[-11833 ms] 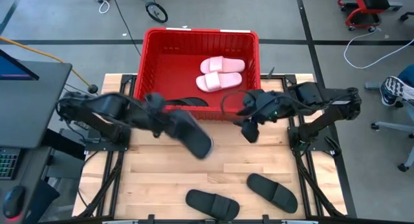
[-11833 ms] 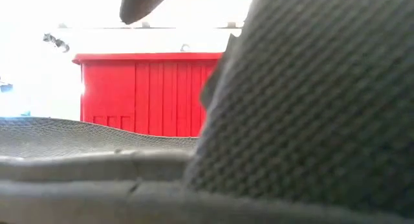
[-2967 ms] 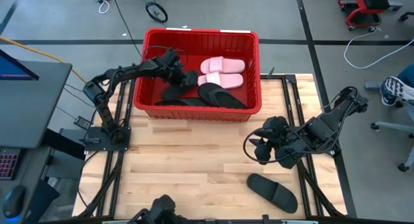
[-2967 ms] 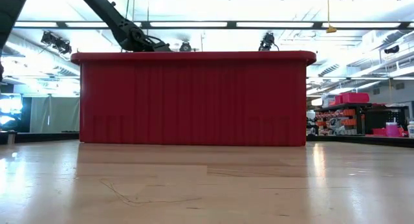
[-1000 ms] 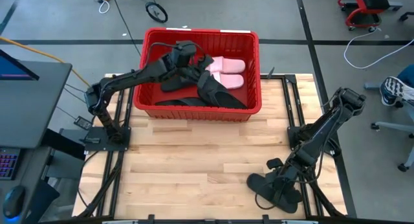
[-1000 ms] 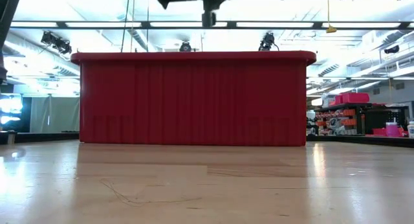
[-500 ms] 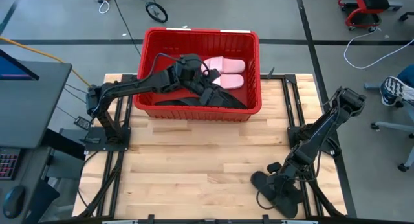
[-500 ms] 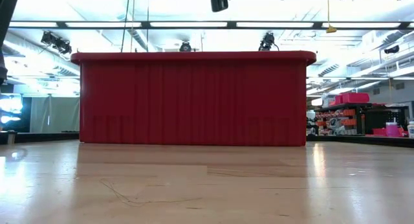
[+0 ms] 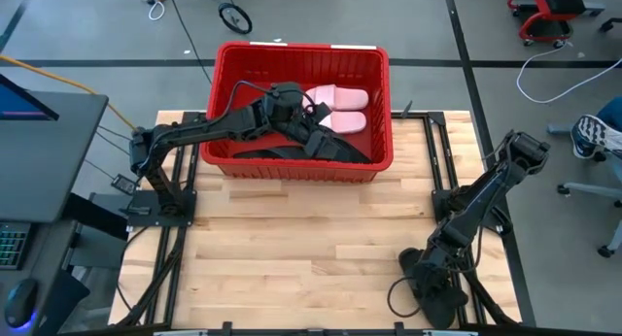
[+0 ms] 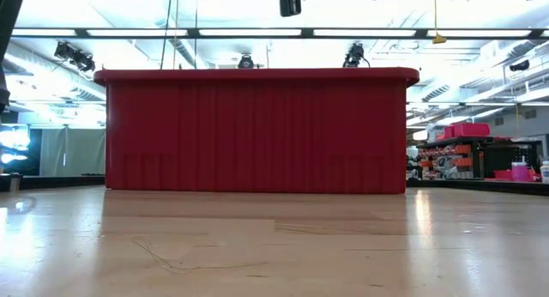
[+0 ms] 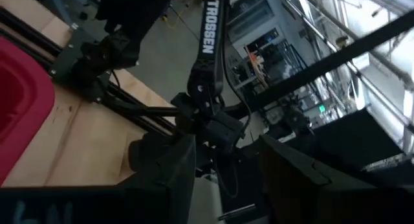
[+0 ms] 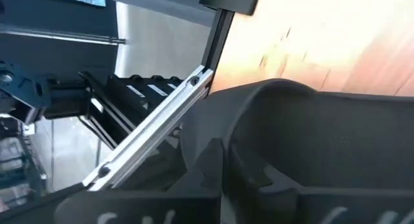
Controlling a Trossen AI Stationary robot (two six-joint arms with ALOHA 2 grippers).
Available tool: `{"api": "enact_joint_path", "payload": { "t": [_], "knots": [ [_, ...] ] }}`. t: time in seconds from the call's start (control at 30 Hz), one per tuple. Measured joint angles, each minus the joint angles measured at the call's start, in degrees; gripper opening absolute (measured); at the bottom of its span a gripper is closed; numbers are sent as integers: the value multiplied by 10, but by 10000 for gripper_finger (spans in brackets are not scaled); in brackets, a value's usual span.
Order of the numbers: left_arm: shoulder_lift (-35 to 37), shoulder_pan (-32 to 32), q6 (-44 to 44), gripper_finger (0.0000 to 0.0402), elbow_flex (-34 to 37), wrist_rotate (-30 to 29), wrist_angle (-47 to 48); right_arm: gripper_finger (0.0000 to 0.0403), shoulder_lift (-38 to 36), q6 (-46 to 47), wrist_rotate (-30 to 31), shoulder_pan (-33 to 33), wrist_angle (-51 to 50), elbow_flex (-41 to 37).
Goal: Pick and place slides into bin
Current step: Put the black slide into the red bin
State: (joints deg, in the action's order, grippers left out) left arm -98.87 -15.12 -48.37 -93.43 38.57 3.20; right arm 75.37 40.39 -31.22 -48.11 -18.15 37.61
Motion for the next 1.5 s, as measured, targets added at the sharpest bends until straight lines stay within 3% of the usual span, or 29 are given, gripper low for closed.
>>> {"api": "enact_joint_path", "payload": {
  "t": [0.23, 0.43, 0.67, 0.8, 1.03, 1.5],
  "knots": [
    [-1, 17, 20, 172, 0, -4, 10, 8, -2, 12, 24, -16, -35, 49],
    [-1, 55, 67, 173, 0, -9, 24, 7, -20, -64, 145, -28, -192, 172],
    [-1, 107, 112, 177, 0, -82, 73, 8, -21, -154, 277, -22, -311, 304],
    [-2, 138, 114, 189, 0, -124, 85, 7, -21, -161, 318, -7, -368, 349],
    [-23, 181, 116, 226, 0, -206, 79, 8, -20, -198, 331, 41, -383, 370],
    [-79, 187, 98, 248, -1, -264, -6, 7, -20, -280, 354, 138, -372, 370]
  ]
}}
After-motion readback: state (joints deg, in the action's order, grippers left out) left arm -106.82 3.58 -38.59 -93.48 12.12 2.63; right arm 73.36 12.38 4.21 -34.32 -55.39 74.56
